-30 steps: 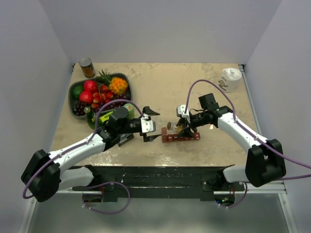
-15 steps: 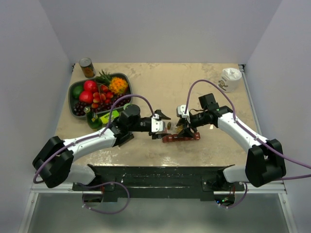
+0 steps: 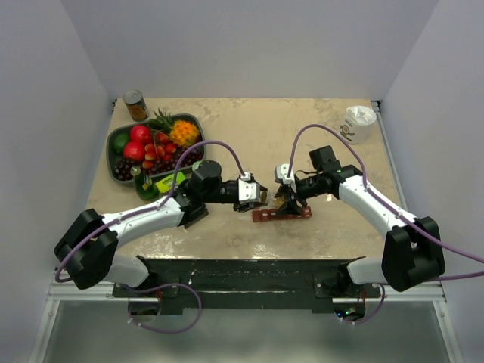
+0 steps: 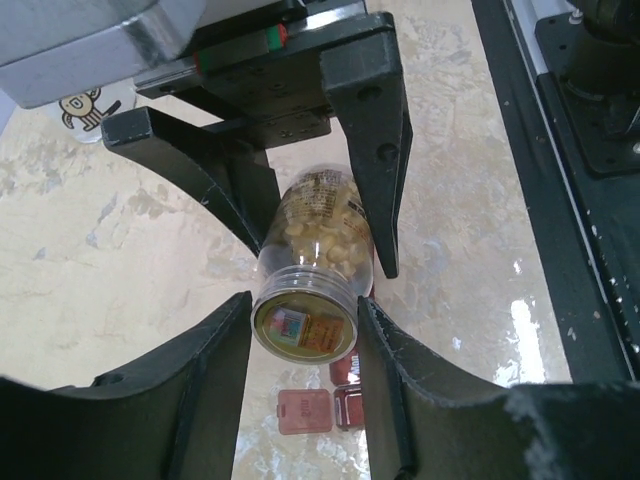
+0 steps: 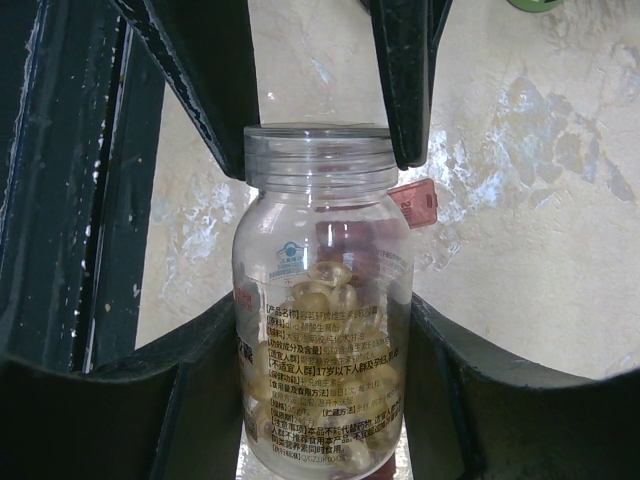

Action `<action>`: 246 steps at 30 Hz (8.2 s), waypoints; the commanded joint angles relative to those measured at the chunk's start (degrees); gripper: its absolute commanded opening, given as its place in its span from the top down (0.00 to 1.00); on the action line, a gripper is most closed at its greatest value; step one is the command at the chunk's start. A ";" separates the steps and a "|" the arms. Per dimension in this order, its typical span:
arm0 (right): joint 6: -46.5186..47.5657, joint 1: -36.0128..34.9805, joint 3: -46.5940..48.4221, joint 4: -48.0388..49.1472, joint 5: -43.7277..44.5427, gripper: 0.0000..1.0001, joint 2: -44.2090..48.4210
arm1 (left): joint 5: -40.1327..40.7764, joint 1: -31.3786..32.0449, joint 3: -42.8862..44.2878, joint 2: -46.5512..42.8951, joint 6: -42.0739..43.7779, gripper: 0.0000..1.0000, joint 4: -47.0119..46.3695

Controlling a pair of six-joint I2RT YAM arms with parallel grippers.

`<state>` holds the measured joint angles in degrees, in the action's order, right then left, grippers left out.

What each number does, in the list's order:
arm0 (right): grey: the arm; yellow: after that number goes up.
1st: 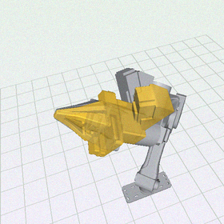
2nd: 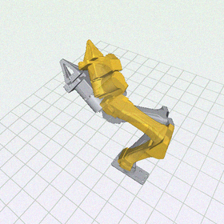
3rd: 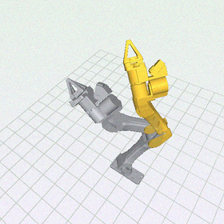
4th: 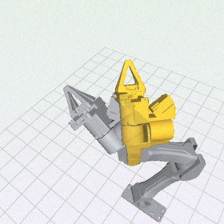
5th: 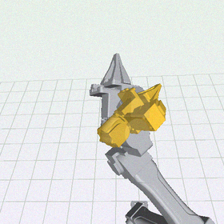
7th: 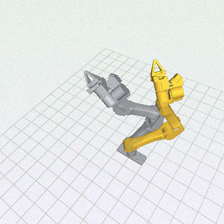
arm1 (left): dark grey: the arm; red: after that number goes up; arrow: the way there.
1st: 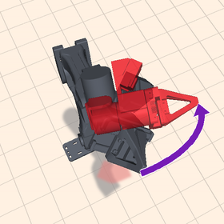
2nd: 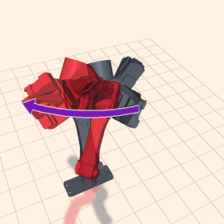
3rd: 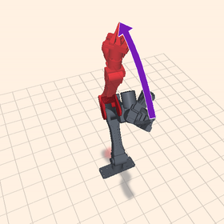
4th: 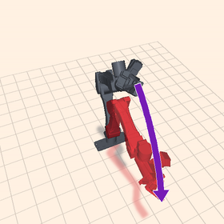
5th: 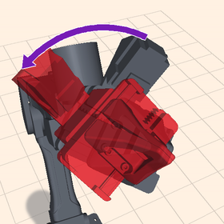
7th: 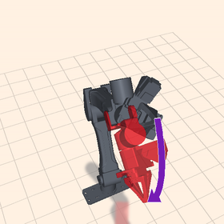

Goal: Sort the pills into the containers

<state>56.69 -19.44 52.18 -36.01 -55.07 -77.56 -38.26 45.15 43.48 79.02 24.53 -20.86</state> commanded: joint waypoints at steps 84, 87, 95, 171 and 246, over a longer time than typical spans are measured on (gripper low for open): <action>0.79 0.28 2.13 0.94 -1.80 1.00 1.36 | 0.65 -2.08 1.07 -7.93 18.62 0.03 7.50; 0.79 0.28 2.13 0.77 -1.80 1.00 1.45 | 0.03 -1.12 2.83 -4.94 18.44 0.07 7.50; 0.79 0.37 2.05 0.94 -1.71 1.00 1.36 | -0.32 0.21 5.73 0.08 17.13 0.25 7.85; -1.75 2.30 2.31 2.35 -1.18 1.00 1.62 | 30.79 -10.96 1.25 6.40 -43.43 0.78 40.64; -24.60 7.49 18.65 4.19 3.48 0.99 8.04 | 35.45 -10.96 -0.59 -22.25 -30.60 0.01 30.71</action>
<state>34.50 -12.45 67.66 -34.17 -51.90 -71.20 -2.35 34.50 43.22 58.19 -7.25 12.86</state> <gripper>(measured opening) 0.556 0.992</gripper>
